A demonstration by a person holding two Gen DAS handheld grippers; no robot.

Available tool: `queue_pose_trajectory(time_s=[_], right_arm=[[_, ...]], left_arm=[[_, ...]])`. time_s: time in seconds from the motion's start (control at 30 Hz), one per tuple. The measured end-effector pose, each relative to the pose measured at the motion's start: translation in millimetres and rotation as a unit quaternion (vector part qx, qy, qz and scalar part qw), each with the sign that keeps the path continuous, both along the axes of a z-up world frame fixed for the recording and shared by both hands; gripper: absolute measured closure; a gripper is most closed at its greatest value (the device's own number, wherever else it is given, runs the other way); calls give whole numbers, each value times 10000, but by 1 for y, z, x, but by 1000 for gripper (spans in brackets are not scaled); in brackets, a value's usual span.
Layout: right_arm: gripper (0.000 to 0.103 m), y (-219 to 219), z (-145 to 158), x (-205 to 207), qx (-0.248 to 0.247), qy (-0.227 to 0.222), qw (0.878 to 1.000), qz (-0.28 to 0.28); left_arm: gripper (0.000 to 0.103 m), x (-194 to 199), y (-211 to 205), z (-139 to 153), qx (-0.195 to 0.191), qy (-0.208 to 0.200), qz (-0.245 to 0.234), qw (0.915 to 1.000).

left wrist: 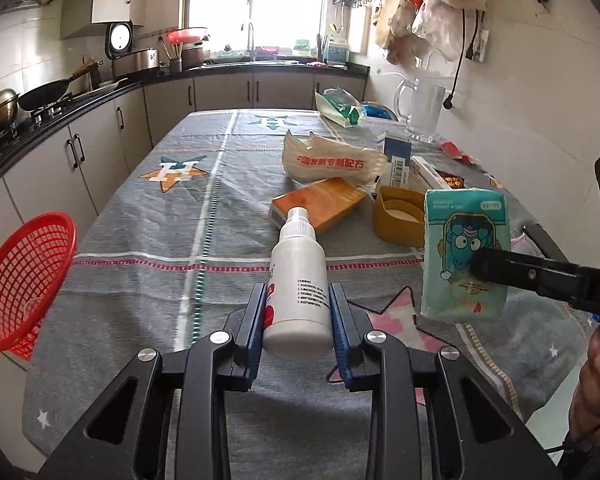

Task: Collect trash
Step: 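Lift the white bottle with the left gripper while the right gripper carries the tissue pack to the basket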

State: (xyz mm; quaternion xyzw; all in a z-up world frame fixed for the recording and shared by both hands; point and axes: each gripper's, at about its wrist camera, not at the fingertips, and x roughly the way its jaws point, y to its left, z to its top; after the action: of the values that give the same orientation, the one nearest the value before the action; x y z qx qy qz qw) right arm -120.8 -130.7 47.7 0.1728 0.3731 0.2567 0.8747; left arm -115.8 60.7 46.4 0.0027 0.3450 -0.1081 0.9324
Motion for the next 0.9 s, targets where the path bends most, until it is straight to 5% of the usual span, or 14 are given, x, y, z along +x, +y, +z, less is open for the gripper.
queue_pose_trajectory(time_s=[0.9], right_arm=[[90, 19, 4, -2, -119, -31, 9997, 205]], left_arm=[[74, -10, 9, 7, 125, -151, 204, 9996]])
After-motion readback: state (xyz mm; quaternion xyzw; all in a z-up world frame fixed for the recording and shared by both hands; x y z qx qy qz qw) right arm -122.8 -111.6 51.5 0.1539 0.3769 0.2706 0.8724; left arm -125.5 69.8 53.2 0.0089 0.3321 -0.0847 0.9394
